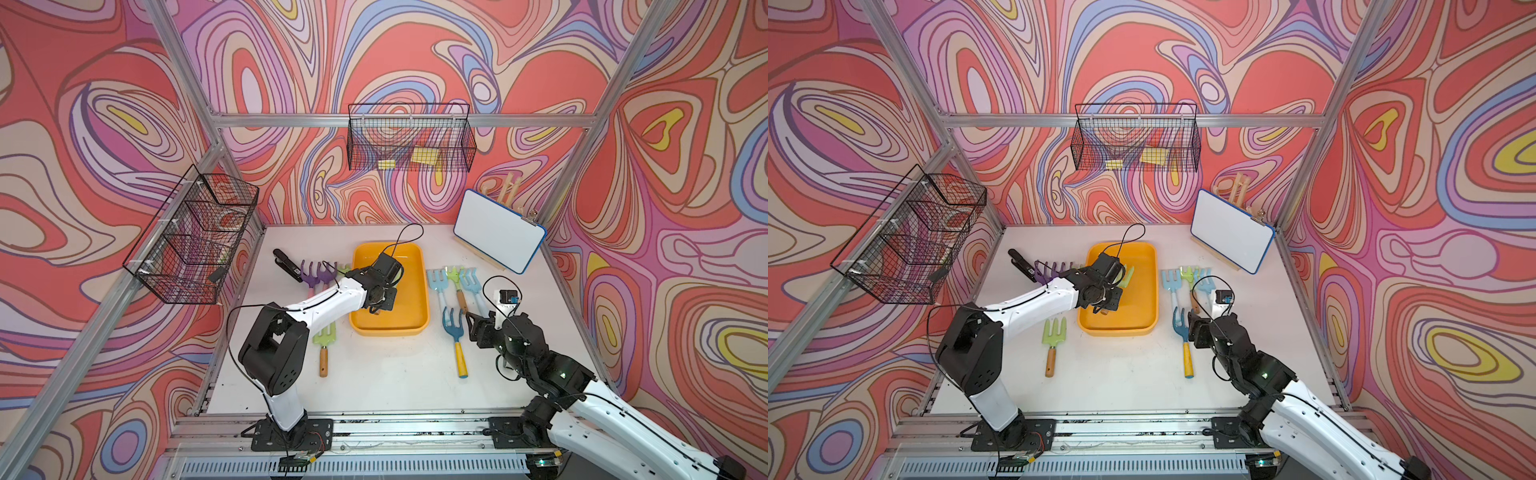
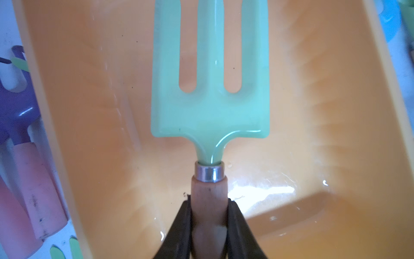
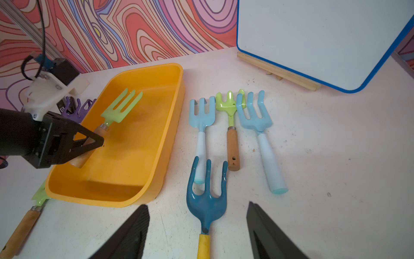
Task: Take the hand rake out of the storage box
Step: Pick up the rake from the storage box, then place the rake at the center of the board.
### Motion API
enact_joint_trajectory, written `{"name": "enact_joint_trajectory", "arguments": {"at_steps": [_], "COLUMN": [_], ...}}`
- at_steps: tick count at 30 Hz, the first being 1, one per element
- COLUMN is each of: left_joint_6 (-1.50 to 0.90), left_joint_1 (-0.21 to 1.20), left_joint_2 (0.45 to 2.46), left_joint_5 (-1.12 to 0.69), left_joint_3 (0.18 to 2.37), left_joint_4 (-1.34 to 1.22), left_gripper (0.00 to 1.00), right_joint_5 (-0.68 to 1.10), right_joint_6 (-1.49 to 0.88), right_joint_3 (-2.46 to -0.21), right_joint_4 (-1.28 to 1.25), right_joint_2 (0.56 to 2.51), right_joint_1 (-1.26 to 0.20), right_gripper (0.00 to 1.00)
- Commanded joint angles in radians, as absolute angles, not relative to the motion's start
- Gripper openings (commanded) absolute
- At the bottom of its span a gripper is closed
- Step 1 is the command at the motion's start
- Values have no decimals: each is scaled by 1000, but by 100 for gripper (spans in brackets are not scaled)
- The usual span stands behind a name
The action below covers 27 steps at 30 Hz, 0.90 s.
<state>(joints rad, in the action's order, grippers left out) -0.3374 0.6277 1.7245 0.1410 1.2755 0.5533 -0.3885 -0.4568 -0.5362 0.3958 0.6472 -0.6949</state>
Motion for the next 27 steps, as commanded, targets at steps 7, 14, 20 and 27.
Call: {"name": "enact_joint_trajectory", "arguments": {"at_steps": [7,14,20,27], "left_joint_6": [-275,-239,-211,-176], "left_joint_1": [642,674,712,747], "left_joint_2": [1598,1506,1435,1366], "left_joint_5": [130,116,119,98], "left_joint_3": [1222,1178,1141,1077], "left_joint_4": [555,559,560,531], "left_gripper": [5,5,4,4], "right_joint_5": [-408,-410,-419,-424], "right_joint_6": [-451,-447,-449,-451], "right_joint_3": [-523,-524,-519,-516], "right_joint_4": [379,379,377,375], "right_joint_2": [663,666,653,649], "right_joint_1": [-692,-692,-692,-692], "right_gripper": [73,73,73,73]}}
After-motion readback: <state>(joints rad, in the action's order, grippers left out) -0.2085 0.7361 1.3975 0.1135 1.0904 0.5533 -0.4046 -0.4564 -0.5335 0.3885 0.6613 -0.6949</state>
